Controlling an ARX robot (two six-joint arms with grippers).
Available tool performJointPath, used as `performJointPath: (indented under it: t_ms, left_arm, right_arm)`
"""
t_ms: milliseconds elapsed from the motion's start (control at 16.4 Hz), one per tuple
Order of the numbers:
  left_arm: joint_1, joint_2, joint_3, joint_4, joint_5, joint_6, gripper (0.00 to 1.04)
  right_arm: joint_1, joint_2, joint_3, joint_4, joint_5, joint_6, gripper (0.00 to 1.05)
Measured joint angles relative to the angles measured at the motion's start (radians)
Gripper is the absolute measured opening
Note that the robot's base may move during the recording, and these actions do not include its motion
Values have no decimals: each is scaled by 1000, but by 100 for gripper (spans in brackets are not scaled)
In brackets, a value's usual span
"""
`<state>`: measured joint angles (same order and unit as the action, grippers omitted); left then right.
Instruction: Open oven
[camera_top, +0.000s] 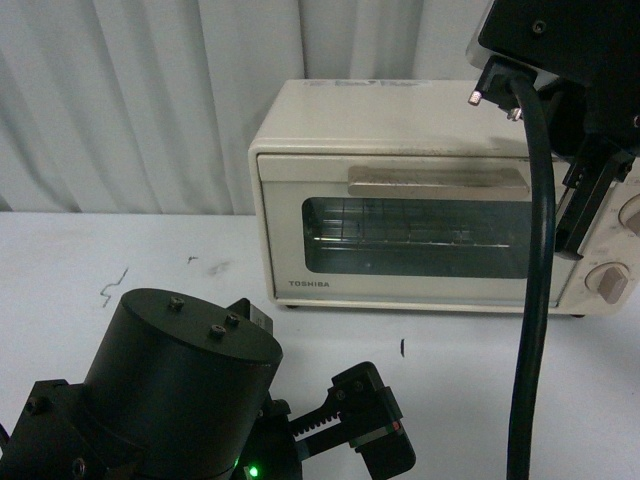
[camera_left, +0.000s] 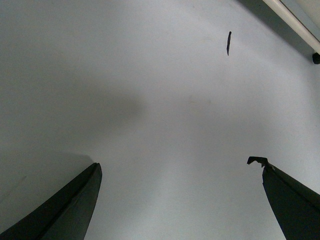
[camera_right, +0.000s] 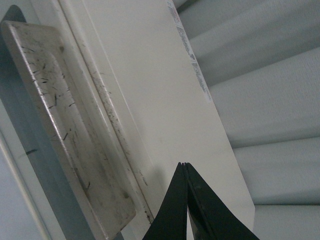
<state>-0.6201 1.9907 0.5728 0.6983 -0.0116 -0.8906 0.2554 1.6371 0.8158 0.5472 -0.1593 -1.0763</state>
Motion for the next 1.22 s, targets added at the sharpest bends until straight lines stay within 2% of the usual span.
performJointPath:
  t_ms: [367,1222]
  left_arm:
    - [0,0,0,0,0,0,98]
    - [0,0,0,0,0,0,98]
  right_arm:
    - [40,17,0,-87,-66,-15,2]
    - [-1,108,68,-119,-113,-16,2]
